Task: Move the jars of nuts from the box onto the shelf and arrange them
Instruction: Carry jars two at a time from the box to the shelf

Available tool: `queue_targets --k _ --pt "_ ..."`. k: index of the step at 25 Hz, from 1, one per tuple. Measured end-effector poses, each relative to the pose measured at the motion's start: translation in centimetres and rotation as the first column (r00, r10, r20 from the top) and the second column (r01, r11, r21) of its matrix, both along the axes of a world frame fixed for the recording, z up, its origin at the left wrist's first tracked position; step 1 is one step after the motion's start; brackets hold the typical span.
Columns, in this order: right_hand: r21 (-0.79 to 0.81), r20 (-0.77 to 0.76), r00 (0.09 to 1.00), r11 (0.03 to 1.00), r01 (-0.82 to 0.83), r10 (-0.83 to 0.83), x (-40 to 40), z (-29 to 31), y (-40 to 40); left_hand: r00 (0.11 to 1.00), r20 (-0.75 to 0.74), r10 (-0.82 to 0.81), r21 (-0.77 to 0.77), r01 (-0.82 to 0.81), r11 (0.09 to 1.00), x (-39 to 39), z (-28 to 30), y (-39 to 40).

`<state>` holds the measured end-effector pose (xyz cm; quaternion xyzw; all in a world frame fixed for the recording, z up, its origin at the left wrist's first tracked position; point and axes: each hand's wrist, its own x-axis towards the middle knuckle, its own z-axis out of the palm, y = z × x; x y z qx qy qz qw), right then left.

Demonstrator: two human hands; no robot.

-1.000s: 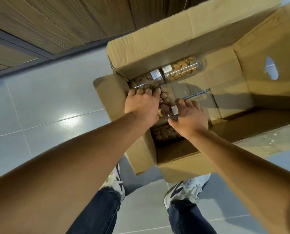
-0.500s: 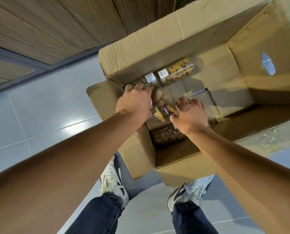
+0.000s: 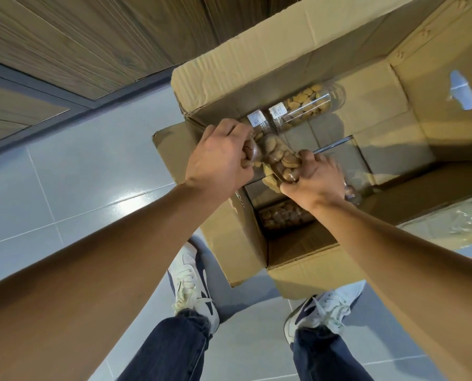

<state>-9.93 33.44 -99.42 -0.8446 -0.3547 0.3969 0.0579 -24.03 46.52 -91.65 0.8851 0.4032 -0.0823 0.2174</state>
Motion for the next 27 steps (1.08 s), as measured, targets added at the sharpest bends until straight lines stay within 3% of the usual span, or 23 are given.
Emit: queue_targets --k 1,3,9,17,21,27 --pt "0.047 -0.128 0.985 0.991 0.126 -0.119 0.4 1.3 -0.1 0.999 0.016 0.027 -0.004 -0.027 1.000 0.1 0.7 -0.1" --pt "0.123 -0.190 0.954 0.958 0.258 -0.233 1.3 5.0 -0.8 0.997 0.048 0.059 -0.018 -0.059 0.998 0.5 3.1 -0.3" --pt "0.307 0.072 0.956 0.918 0.251 -0.285 3.4 22.2 -4.6 0.991 0.115 -0.063 -0.082 0.072 0.994 3.9 17.3 -2.1" --pt "0.375 0.133 0.804 0.780 0.500 -0.580 0.8 47.4 -10.9 0.908 0.234 -0.348 -0.126 0.383 0.915 6.5 39.4 -4.4" --pt "0.432 0.212 0.597 0.622 0.653 -0.774 -3.0 58.9 -16.8 0.763 0.307 -0.569 -0.067 0.614 0.786 7.5 50.0 -7.7" --pt "0.503 0.262 0.256 0.358 0.787 -0.931 -10.7 71.2 -28.4 0.440 0.392 -0.808 -0.025 0.883 0.469 8.7 62.1 -19.2"
